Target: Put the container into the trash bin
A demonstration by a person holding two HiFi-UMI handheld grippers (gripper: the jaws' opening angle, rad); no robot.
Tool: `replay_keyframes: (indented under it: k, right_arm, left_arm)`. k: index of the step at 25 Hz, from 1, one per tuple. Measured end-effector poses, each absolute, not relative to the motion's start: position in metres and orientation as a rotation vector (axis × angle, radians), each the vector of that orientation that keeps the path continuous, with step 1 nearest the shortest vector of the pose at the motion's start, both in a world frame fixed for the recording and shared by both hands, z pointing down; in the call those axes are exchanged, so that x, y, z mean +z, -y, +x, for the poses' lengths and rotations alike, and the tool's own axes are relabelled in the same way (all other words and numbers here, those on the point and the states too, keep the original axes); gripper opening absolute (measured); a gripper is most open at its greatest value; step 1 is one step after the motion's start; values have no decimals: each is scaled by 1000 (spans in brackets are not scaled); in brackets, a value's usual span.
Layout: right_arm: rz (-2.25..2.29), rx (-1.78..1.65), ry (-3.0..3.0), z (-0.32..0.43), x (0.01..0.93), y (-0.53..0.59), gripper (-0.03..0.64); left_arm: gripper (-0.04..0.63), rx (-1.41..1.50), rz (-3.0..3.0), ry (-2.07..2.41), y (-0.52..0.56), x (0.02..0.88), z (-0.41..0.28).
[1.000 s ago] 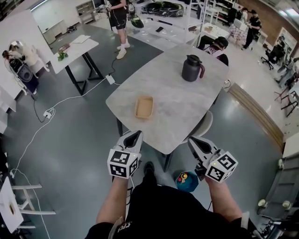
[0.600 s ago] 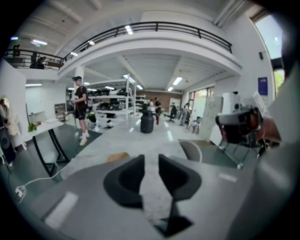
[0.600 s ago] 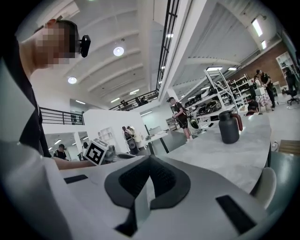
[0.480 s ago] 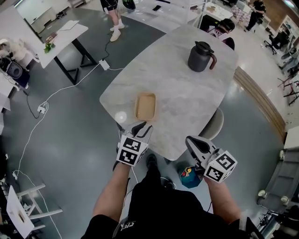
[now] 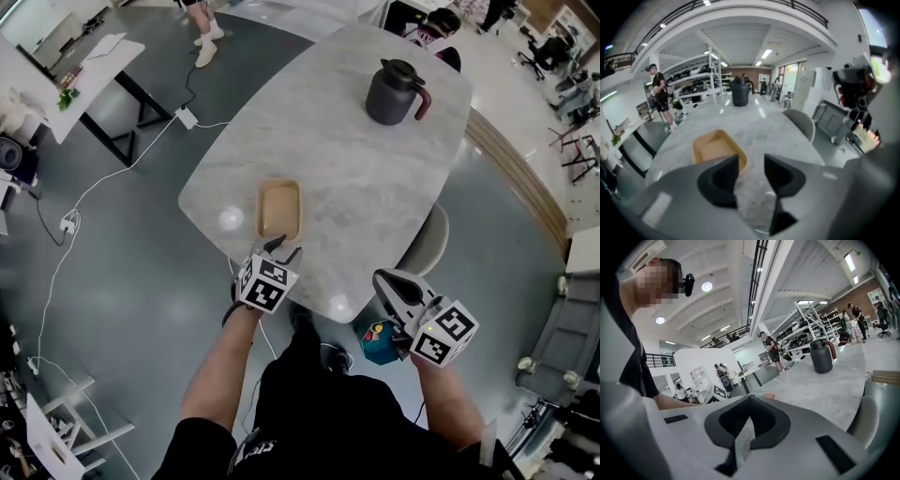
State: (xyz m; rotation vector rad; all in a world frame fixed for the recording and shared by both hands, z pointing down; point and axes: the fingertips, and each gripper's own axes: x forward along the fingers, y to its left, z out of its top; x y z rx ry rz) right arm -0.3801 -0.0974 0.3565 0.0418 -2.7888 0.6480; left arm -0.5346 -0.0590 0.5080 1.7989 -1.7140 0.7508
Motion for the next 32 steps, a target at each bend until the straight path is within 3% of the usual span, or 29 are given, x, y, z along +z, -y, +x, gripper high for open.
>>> replay_keyframes:
  k: [14, 20, 24, 32]
  right_arm:
    - [185, 696, 2771, -361, 360, 113, -5]
    - [199, 664, 2779, -361, 350, 107, -5]
    - [222, 650, 2774, -361, 345, 105, -5]
    - [201, 623, 2834, -349, 325, 81, -5]
  left_arm:
    - [167, 1097, 1783, 1453, 79, 577, -539]
    - [74, 1160, 1768, 1461, 78, 581, -547]
    - [31, 1107, 1794, 1559, 79, 564, -551]
    - [30, 923, 1849, 1710, 53, 500, -535]
